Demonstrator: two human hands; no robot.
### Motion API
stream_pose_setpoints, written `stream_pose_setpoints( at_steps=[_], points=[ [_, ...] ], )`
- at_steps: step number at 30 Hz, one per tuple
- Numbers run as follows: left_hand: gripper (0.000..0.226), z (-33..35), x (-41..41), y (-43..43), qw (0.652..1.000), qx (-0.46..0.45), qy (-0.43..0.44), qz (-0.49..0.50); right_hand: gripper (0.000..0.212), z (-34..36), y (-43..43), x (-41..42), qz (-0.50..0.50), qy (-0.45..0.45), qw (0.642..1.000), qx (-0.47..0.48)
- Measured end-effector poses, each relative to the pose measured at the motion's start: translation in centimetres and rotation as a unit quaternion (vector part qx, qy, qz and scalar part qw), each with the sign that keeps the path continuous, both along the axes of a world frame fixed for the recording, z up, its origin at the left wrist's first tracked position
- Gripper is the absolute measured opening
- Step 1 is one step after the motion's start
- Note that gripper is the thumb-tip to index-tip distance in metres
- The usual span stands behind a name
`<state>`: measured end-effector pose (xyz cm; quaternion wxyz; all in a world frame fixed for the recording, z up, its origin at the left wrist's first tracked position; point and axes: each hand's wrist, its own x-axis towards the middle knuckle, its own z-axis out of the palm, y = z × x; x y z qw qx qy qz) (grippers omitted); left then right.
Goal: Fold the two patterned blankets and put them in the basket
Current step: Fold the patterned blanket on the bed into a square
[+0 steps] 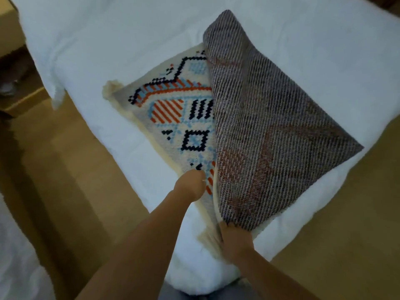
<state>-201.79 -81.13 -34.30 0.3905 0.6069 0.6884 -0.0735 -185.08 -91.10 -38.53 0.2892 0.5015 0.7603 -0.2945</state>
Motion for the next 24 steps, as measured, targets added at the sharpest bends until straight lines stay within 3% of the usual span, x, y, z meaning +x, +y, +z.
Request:
stream_pose_setpoints(
  at_steps=[4,8,14,24],
  points=[
    [0.021,0.9,-1.7,3.7,0.998,0.017,0.023,-0.063,0.029,1.0,1.9,-2.6,-0.081,0.001,0.996,0.026],
    [0.031,1.7,-3.9,7.3,0.989,0.040,0.035,-0.138,0.028,2.5,5.6,-6.2,-0.161,0.016,0.983,0.089],
    [0.019,2.8,-9.1,11.2,0.963,0.084,0.028,-0.254,0.022,4.5,11.3,-11.9,-0.354,0.065,0.925,0.118],
    [0.021,4.1,-12.3,20.6,0.954,0.123,0.043,-0.269,0.017,4.6,20.1,-14.8,-0.362,0.119,0.897,0.222]
  ],
)
